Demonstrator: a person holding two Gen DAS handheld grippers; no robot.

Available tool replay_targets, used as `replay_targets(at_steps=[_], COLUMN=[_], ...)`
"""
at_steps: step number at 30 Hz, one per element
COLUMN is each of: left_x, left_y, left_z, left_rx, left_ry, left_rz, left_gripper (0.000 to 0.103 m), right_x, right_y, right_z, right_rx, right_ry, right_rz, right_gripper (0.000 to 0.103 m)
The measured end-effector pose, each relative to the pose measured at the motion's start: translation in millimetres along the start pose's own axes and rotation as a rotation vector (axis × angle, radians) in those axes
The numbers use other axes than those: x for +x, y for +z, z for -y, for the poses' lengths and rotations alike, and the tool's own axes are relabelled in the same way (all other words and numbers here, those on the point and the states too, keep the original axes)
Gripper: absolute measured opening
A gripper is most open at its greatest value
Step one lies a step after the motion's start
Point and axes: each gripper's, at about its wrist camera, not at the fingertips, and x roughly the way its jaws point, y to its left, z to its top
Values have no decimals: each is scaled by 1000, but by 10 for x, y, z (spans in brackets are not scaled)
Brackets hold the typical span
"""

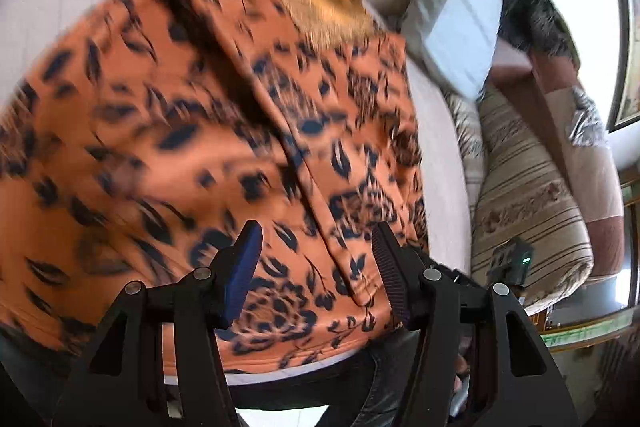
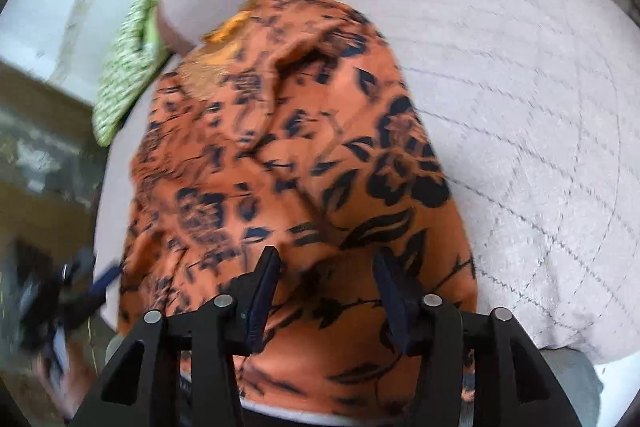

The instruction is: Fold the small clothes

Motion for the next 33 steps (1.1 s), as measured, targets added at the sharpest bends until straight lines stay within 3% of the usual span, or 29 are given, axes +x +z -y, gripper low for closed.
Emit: replay_targets(at_steps=[1,2,4,8,10,15,18,22,24,26,28,31,33], left_x=[109,189,325,812,833,900,881,941,984,1033,1045,985,837], left_y=[-41,-60,-93,-168,-177,-288,-383,-469,-519,-553,-572,-599,-650], left_z=[52,86,182,331,395,509,504,582,669,722,725,746,814], left_rx=[8,15,40,48,49,61,70,98,155,206,228,266,287], left_ry=[10,19,41,120,139,123,121,158,225,275,287,283,252], left_rz=[-17,-30,-46,-152,-119,-109,-95,-82,-73,-75,-78,-84,-72], left_gripper=[56,56,56,56,56,56,56,56,48,23,14,6,6], right_x=[6,-22,-117,-162,-112,-246,-235,-82,10,110,136,86,34], right_y=[-1,-19,-49,-50,-36,-81,-56,24,84,114,93,64,68], right_z=[29,32,-17,70,160,69,-25,-10,31,69,120,120,123], right_rx=[21,40,20,30,50,-6,-28,-10,4,18,19,1,-5], right_ry=[32,68,51,-39,-39,105,114,76,101,102,125,104,121], right_rz=[-2,-4,21,23,6,34,24,2,2,-11,10,45,59], right_gripper=[19,13,7,6,6,6,12,41,41,41,40,16,8])
